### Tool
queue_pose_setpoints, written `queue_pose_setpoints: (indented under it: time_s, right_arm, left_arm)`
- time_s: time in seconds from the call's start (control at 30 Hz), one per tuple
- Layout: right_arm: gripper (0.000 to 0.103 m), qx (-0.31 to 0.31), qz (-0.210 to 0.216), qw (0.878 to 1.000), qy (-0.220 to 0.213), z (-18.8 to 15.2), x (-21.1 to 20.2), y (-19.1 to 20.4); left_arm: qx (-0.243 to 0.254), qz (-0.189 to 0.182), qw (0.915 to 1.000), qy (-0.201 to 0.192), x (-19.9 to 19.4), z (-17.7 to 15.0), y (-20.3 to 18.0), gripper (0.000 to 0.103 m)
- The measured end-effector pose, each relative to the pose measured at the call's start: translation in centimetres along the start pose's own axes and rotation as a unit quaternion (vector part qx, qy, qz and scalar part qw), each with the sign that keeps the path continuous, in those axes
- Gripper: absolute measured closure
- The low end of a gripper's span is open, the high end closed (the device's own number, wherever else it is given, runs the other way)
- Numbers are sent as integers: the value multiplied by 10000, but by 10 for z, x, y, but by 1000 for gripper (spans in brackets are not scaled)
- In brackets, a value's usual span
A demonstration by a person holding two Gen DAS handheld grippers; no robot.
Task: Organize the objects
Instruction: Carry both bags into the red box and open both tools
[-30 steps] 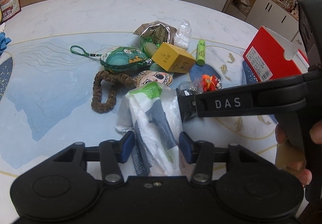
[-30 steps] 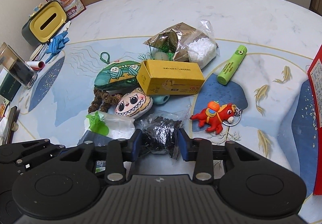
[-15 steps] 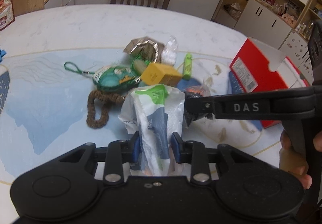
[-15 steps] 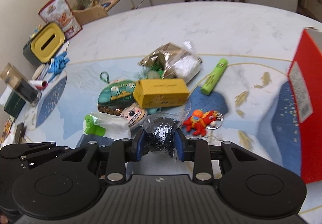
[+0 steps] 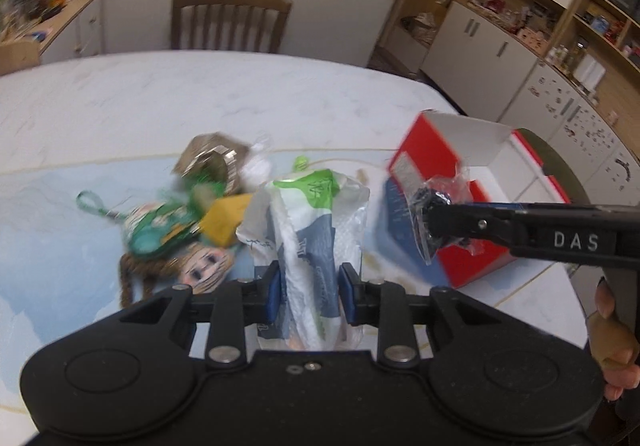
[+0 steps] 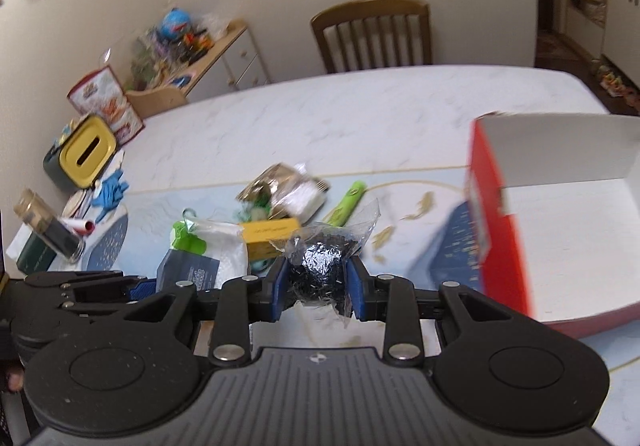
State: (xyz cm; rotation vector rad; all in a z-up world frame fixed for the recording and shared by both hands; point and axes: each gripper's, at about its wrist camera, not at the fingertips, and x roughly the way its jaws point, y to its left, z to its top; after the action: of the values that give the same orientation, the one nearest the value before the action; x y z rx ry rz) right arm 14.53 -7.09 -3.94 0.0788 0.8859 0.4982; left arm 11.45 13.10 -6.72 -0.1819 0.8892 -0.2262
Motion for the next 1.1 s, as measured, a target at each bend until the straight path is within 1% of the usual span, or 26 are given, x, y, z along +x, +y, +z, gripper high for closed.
queue_pose_setpoints:
  time_s: [0.1,0.23,0.43,0.53,0.87,1.0,1.1]
  right_arm:
    - [72,38,-92,9999,-126,2,-18,-16]
    - [72,130,-205,9993,-277,4,-39,-45]
    - [72,174,-342,9986,-370,8,-60,-100]
    - [72,188,-407,9983,-369,11,-65,-129]
    - [72,129,-588,9978,-280,27,-66,-218]
    - [72,93,-699,9974,-177,35,-58,-252]
    - [72,92,-713,9974,-15,43,-45,-274]
  left_arm:
    - [192,-133,9997,-33,-1,12,-22,75]
    - [296,-335,9990,-7,5,27,-50,75]
    - [417,-398,9983,-22,22,47,-97,74]
    - [552,-346,9979,-2,36,54,-124,74]
    - [665,-338,9971,163,88,82,-202,74]
    - [686,-290,9968,282,115,92,-227,74]
    - [672,-192,9966,443,138,97,-239,74]
